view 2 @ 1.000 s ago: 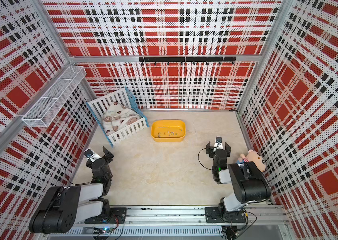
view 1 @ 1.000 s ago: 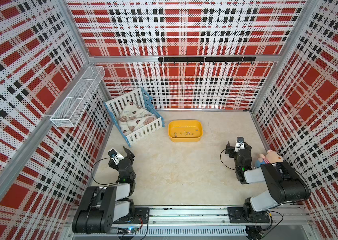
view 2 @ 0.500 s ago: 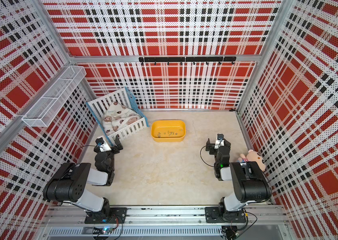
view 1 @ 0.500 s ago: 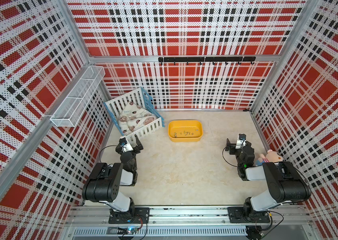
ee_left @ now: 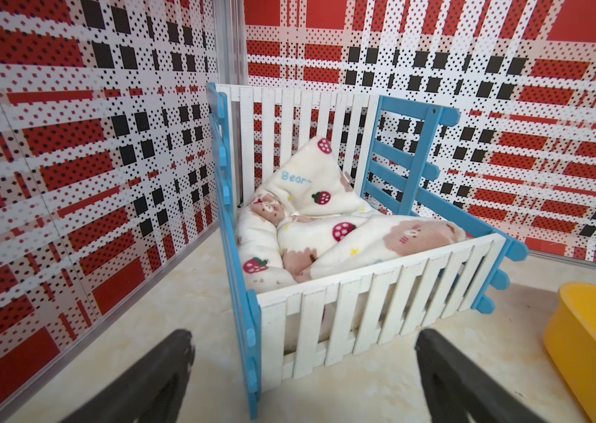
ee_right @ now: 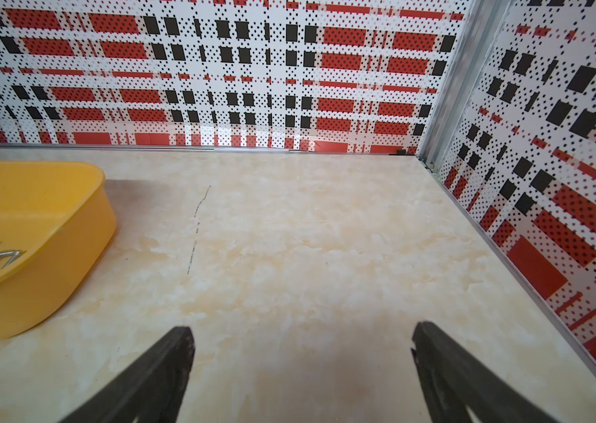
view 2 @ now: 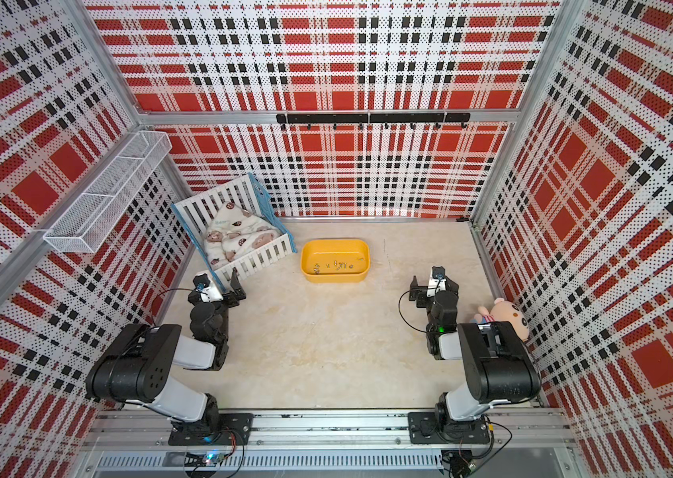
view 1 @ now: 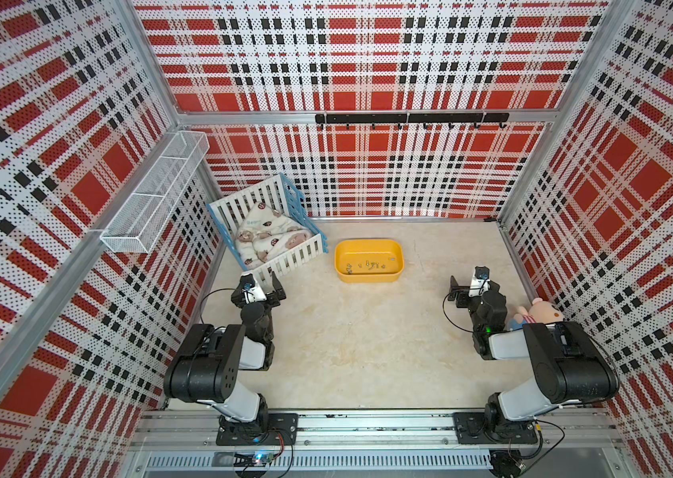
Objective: Put the screws on the desktop into the storage box
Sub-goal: Reset both arms
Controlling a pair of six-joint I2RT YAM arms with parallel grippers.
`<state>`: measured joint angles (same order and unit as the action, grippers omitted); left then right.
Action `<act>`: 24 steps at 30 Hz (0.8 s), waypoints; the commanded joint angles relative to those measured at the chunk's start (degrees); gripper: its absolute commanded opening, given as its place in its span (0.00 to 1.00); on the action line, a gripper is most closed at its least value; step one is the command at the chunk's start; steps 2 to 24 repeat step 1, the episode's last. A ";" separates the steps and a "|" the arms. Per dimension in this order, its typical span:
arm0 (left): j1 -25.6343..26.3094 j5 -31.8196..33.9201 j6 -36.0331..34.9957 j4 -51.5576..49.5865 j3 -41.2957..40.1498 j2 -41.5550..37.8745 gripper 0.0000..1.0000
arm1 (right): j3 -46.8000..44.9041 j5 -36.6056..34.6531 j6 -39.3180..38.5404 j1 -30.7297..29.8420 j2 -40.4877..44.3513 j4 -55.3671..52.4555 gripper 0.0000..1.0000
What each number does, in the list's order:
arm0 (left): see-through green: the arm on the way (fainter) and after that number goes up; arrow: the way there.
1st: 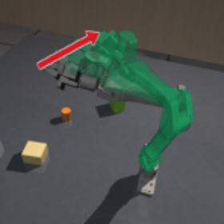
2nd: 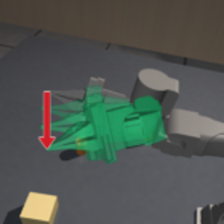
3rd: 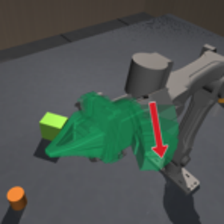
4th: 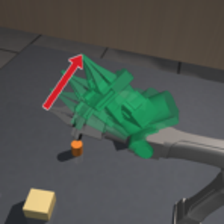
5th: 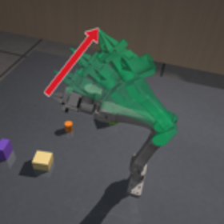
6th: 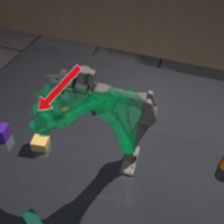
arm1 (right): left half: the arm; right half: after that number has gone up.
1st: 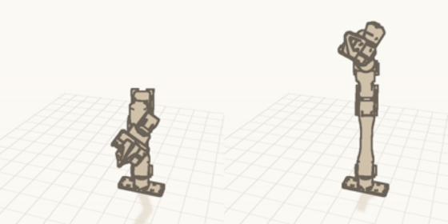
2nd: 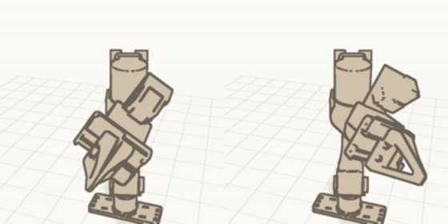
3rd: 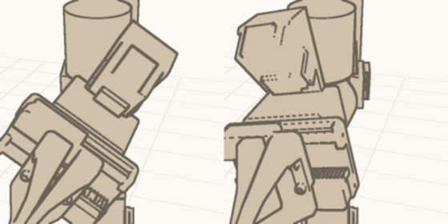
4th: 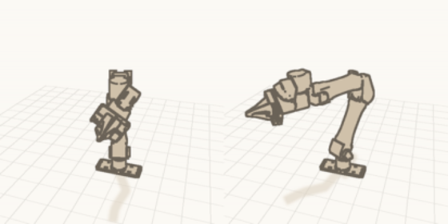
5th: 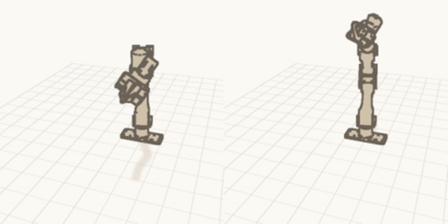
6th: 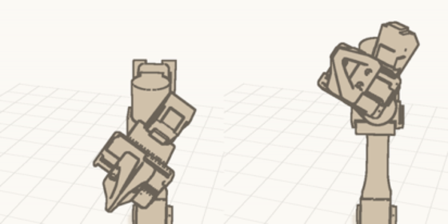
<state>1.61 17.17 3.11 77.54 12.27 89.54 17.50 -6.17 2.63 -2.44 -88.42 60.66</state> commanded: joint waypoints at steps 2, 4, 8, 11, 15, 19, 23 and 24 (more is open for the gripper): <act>0.33 0.50 -0.58 0.11 -0.06 -0.07 0.99 | 0.45 0.46 0.47 0.53 -0.08 -0.11 1.00; 0.33 0.50 -0.58 0.11 -0.06 -0.07 0.99 | 0.45 0.46 0.47 0.53 -0.08 -0.11 1.00; 0.33 0.50 -0.58 0.11 -0.06 -0.07 0.99 | 0.45 0.46 0.47 0.53 -0.08 -0.11 1.00; 0.33 0.50 -0.58 0.11 -0.06 -0.07 0.99 | 0.45 0.46 0.47 0.53 -0.08 -0.11 1.00; 0.33 0.50 -0.58 0.11 -0.06 -0.07 0.99 | 0.45 0.46 0.47 0.53 -0.08 -0.11 1.00; 0.33 0.50 -0.58 0.11 -0.06 -0.07 0.99 | 0.45 0.46 0.47 0.53 -0.08 -0.11 1.00; 0.33 0.50 -0.58 0.11 -0.06 -0.07 0.99 | 0.45 0.46 0.47 0.53 -0.08 -0.11 1.00; 0.33 0.50 -0.58 0.11 -0.06 -0.07 0.99 | 0.45 0.46 0.47 0.53 -0.08 -0.11 1.00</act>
